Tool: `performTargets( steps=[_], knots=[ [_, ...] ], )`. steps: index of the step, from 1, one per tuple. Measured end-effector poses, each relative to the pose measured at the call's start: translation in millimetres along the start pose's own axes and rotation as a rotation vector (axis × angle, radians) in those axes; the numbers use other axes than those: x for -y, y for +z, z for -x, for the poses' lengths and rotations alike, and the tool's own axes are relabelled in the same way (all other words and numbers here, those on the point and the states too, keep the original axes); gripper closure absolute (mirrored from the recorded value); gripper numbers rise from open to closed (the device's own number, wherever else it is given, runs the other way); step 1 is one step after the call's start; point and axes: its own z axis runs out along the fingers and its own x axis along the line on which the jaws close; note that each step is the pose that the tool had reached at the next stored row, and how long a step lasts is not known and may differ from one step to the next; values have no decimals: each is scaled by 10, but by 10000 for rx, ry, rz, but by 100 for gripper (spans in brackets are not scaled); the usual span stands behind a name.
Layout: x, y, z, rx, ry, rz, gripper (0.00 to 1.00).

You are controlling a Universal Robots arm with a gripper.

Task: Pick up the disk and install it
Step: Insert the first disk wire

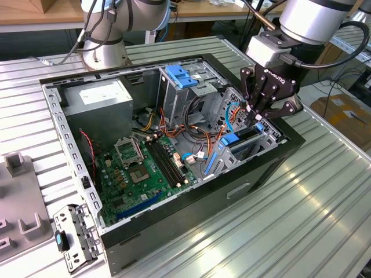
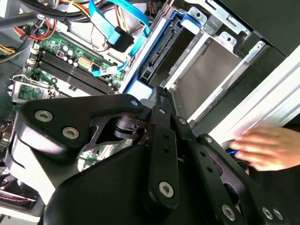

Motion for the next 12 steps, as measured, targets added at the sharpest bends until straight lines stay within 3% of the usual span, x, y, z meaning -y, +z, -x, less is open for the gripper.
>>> performTargets(
  steps=[4,8,12],
  knots=[
    [20,-3,4,0,-46,29,89],
    [135,-8,47,-1,-66,59,89],
    [150,-20,56,-23,-631,45,89]
  ],
)
